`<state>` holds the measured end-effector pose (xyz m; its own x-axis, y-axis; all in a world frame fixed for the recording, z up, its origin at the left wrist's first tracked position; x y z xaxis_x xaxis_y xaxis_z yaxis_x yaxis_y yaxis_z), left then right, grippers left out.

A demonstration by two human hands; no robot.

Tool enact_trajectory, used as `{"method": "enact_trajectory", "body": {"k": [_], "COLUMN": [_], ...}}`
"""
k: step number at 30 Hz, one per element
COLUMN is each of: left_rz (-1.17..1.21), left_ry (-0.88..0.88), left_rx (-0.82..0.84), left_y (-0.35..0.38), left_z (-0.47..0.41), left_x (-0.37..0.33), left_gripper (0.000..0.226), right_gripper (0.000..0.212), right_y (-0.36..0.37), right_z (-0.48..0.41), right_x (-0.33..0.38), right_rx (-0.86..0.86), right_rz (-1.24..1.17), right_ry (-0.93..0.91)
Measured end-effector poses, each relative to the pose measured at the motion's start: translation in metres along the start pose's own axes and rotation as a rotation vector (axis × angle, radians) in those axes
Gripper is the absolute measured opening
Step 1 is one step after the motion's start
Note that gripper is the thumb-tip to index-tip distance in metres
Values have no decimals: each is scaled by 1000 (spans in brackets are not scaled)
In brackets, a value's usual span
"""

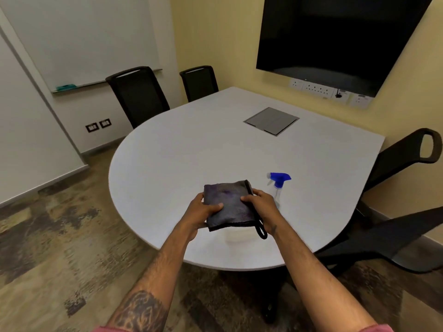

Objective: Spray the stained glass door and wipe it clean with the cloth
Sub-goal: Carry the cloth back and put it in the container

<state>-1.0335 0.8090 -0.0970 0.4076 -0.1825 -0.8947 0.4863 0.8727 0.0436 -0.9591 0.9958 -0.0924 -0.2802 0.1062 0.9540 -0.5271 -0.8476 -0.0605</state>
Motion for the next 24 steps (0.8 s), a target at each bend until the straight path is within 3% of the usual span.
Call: {"method": "enact_trajectory", "body": {"k": [6, 13, 18, 21, 24], "left_rz": [-130, -429, -559, -675, -744], "left_ry": [-79, -30, -76, -82, -124], "left_rx": [19, -166, -123, -78, -35], "left_y": [18, 40, 55, 62, 68], "left_z": [-60, -107, -135, -153, -169], "left_x": [16, 34, 52, 60, 68], "left_gripper": [82, 88, 104, 97, 89], "right_gripper": [64, 60, 52, 37, 43], "right_y": [-21, -26, -24, -21, -17], "right_z": [-50, -86, -121, -137, -149], "right_x": [-21, -43, -63, -78, -93], "right_rx": [-32, -49, 41, 1, -49], "right_rz": [275, 652, 829, 840, 803], "right_ry": [15, -56, -67, -27, 97]}}
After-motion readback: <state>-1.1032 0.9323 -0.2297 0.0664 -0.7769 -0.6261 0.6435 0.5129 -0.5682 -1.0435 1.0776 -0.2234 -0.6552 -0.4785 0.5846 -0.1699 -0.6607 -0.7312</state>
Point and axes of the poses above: each hand's wrist, its own z-axis away from the middle knuckle, its own y-axis out of the palm, x = y × z, the point moved 4 cm from there along -z, towards the middle knuckle, and after that the axes turned 4 degrees about -y, right-handed, at the moved point
